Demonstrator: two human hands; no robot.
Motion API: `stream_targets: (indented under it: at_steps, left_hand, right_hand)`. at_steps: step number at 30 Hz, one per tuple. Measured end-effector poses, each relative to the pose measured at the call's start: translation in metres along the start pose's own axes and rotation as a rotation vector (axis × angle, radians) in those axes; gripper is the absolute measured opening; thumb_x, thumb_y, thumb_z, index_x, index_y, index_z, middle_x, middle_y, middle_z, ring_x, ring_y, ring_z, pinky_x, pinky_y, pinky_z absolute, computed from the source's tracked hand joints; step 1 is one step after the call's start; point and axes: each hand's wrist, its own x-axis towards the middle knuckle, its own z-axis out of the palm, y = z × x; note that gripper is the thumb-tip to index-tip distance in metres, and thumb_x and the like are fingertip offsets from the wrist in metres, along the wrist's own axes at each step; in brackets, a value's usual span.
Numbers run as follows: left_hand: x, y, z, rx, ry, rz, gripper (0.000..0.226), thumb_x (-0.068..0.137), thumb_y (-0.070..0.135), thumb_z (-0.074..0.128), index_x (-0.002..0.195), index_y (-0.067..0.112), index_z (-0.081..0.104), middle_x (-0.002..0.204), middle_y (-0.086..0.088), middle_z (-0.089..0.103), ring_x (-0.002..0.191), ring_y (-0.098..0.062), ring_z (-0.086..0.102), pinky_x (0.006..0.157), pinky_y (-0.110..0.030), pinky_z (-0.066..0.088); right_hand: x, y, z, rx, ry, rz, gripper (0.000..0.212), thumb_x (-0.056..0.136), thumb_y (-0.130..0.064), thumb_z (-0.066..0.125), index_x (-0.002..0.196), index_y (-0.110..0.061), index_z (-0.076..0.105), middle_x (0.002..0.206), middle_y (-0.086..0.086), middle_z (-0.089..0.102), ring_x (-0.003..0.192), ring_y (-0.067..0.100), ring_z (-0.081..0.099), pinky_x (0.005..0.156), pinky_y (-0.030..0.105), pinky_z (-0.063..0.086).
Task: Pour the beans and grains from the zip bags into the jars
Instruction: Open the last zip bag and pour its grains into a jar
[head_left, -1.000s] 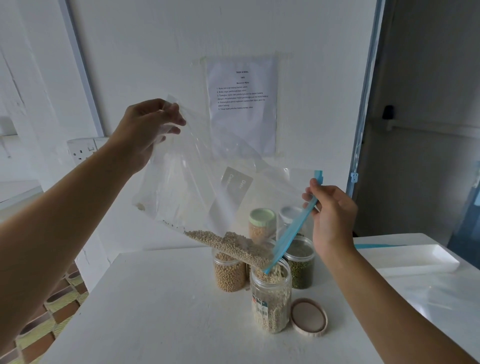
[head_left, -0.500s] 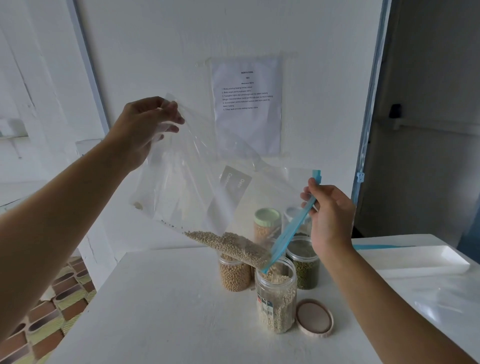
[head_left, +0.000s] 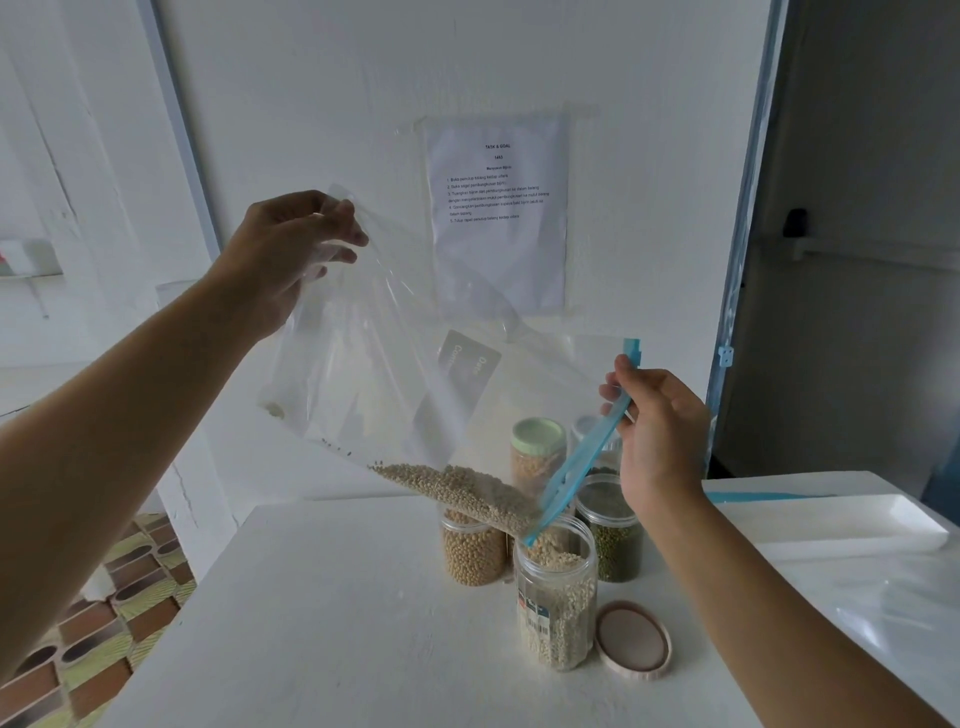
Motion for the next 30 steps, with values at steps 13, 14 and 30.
stream_targets:
  at_steps: [13, 14, 30]
  left_hand:
    - [0.0007, 0.0066, 0.0016, 0.023, 0.016, 0.012, 0.019, 0.099, 0.025, 0.064, 0.084, 0.014, 0.067, 0.110, -0.004, 0.071, 0.116, -0.030, 0.064, 0.108, -0.044, 0.035]
    - [0.0002, 0.0067, 0.0017, 0.025, 0.016, 0.014, 0.019, 0.099, 0.025, 0.064, 0.084, 0.014, 0.067, 0.111, -0.005, 0.071, 0.116, -0.030, 0.064, 0.107, -0.044, 0.035]
    - [0.0007, 0.0052, 0.0072, 0.001, -0.021, 0.024, 0.019, 0.098, 0.024, 0.065, 0.082, 0.014, 0.068, 0.101, -0.001, 0.071, 0.106, -0.025, 0.067, 0.111, -0.047, 0.034]
  right_hand:
    - [0.0004, -0.0035, -0.0009, 0.019, -0.016, -0.011, 0.015, 0.092, -0.025, 0.072, 0.083, -0.013, 0.070, 0.078, -0.003, 0.074, 0.079, 0.012, 0.072, 0.079, 0.031, 0.054]
    - [0.0000, -0.0035, -0.0014, 0.022, -0.017, -0.010, 0.015, 0.092, -0.025, 0.072, 0.084, -0.013, 0.070, 0.079, -0.003, 0.074, 0.080, 0.013, 0.072, 0.080, 0.031, 0.054]
    - [0.0025, -0.0021, -0.0096, 0.048, 0.003, 0.011, 0.015, 0.092, -0.023, 0.074, 0.083, -0.011, 0.070, 0.079, 0.000, 0.073, 0.079, 0.015, 0.071, 0.078, 0.034, 0.055]
